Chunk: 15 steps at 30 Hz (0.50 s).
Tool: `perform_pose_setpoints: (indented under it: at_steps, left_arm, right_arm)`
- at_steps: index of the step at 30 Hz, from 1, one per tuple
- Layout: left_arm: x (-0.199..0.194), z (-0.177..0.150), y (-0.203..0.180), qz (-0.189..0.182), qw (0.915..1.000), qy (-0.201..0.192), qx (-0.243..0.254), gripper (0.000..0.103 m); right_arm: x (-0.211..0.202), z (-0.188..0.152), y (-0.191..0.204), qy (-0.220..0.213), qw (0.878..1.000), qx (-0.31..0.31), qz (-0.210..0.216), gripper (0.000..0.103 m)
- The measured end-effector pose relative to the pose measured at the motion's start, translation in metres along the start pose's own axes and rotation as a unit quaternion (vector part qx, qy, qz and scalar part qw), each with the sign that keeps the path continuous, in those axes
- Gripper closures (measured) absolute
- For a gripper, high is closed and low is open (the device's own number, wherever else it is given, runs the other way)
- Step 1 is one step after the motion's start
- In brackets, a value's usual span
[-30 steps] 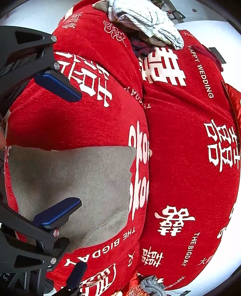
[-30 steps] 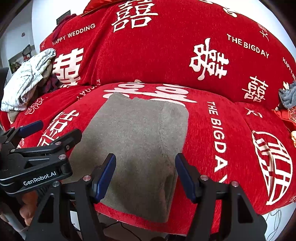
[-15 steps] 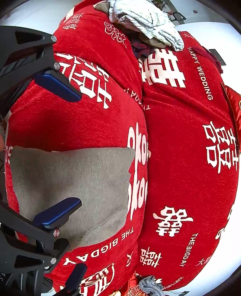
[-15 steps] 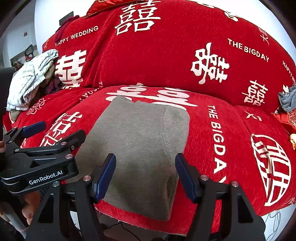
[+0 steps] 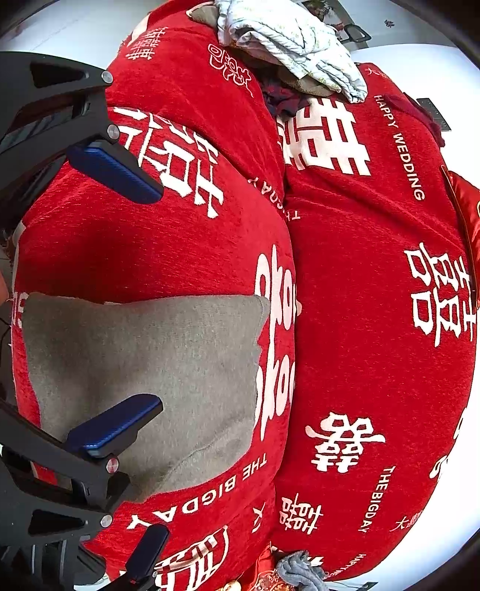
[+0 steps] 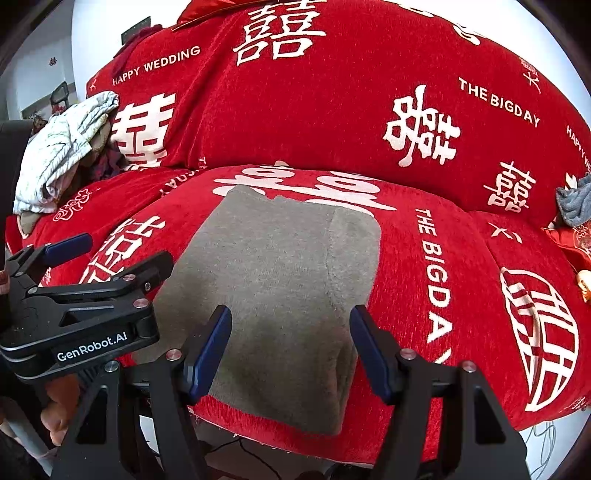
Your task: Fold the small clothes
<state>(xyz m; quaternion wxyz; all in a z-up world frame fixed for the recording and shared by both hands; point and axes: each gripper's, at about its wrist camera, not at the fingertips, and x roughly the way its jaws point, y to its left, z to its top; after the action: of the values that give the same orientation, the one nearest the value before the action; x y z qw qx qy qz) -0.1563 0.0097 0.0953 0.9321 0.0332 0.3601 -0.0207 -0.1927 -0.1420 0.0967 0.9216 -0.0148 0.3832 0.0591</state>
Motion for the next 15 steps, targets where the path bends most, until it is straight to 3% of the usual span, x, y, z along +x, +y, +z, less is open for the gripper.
perform_pose_setpoints:
  at_steps: [15]
  left_arm:
    - [-0.0033, 0.0003, -0.0027, -0.001, 1.0, 0.0, -0.003, 0.0]
  right_arm:
    - [-0.0042, 0.0008, -0.0029, -0.003, 1.0, 0.003, -0.001, 0.033]
